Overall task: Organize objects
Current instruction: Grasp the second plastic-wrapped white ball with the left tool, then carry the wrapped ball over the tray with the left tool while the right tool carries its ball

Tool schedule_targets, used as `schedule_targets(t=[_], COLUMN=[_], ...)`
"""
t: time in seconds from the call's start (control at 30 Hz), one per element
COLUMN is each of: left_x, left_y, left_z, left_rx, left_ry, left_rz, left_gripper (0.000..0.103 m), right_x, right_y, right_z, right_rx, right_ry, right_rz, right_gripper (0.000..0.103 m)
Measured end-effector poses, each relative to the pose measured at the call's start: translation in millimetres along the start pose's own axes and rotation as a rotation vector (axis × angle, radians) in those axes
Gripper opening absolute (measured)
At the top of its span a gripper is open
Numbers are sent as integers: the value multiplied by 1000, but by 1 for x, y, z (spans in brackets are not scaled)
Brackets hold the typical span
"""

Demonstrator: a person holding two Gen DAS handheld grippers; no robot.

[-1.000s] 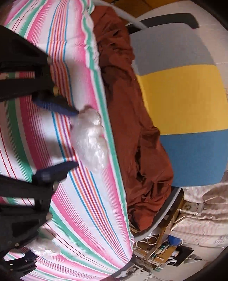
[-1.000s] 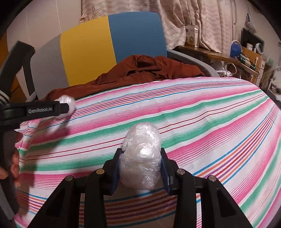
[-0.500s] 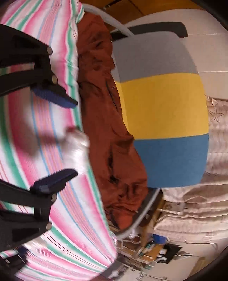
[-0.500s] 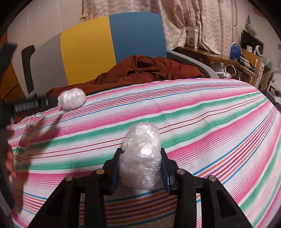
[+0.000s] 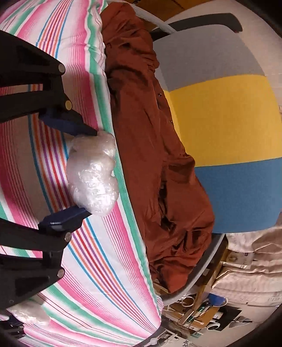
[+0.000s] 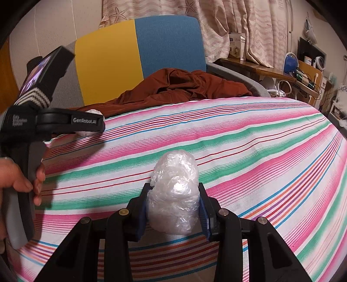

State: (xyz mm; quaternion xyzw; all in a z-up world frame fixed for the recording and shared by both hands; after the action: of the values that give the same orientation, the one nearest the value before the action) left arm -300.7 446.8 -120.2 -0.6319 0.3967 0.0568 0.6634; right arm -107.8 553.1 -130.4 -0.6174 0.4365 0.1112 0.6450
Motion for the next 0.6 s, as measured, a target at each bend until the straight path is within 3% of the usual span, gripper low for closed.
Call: schedule_targets(t=[0.2,0.33,0.6], left_x=[11,23,65], left_y=[-38,-87,-194], left_z=[-14,-32,-112], left_rx=[20,36,-19], left_ry=[-16,-18,-76], left_rz=[72,129,225], left_gripper=[59,59,59], right_x=[0,-1,-1], right_y=[0,1,0], right_z=[-1,-3,-6], right_rx=[8,20,41], right_ry=[-7,-17,-30], right_rz=[1,0,-2], right_gripper=[40,40,40])
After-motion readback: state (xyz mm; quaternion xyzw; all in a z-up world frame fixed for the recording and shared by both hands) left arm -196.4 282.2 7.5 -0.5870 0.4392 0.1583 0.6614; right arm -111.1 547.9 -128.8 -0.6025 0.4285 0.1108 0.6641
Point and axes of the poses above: each gripper's, at about its wrist camera, not at the fingertips, and y roughly the way its jaws point, z to its right, x to its underside, the point moved 2 cm from there along y, roughly the way its jaws point, and after that the axes turned 6 degrees about -x, right-handed, at the moved point
